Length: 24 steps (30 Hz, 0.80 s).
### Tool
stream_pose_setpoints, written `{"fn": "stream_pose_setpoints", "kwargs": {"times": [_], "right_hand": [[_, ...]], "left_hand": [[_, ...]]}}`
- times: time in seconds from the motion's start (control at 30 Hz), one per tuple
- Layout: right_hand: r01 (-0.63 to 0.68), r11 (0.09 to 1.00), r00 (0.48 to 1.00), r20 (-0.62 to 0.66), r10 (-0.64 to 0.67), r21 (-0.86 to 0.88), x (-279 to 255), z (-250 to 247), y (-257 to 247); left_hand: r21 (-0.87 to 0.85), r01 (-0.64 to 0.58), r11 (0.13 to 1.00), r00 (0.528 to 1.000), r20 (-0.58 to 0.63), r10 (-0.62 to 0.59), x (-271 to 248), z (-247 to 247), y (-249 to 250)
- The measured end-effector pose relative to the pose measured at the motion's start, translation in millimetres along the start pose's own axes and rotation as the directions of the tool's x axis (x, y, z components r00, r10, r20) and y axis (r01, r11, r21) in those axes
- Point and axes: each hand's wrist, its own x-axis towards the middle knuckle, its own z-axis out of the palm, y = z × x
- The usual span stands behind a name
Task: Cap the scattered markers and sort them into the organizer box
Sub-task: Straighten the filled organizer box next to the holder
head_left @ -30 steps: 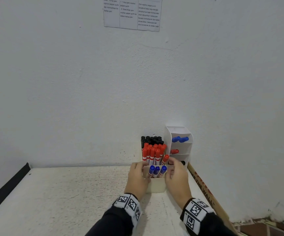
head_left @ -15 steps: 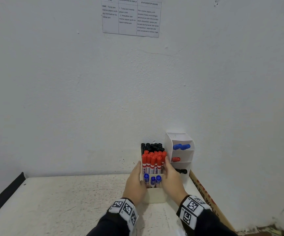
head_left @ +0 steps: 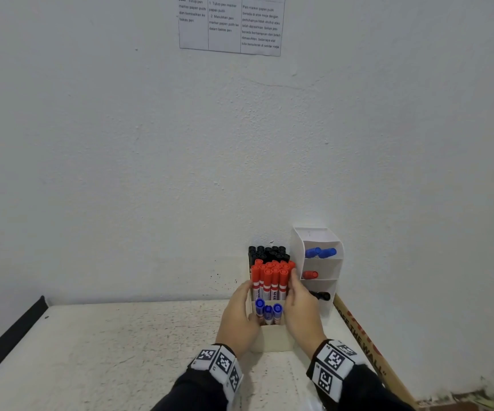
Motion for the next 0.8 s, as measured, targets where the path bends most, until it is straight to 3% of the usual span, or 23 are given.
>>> {"fn": "stream_pose_setpoints", "kwargs": {"times": [0.2,0.37,0.5,0.8], "right_hand": [[-0.040,0.997,0.995,0.097,0.033,0.062,2,-1,-2],[-0.052,0.992,0.997,0.070,0.044,0.119,3,1,5],[-0.078,0.984,0.995,0.079,0.066,0.163,7,3,10],[-0.087,0.983,0.993,0.096,0.072,0.164,10,1,11]], "left_hand": [[-0.023,-0.033,0.999,0.999,0.012,0.033,-1,0,-4],[0.033,-0.081,0.996,0.996,-0.020,0.082,0,1,-6],[-0.016,-0.032,0.999,0.999,0.019,0.032,0,3,-9],[-0.013,-0.048,0.999,0.999,0.010,0.048,-1,3,-12]]}}
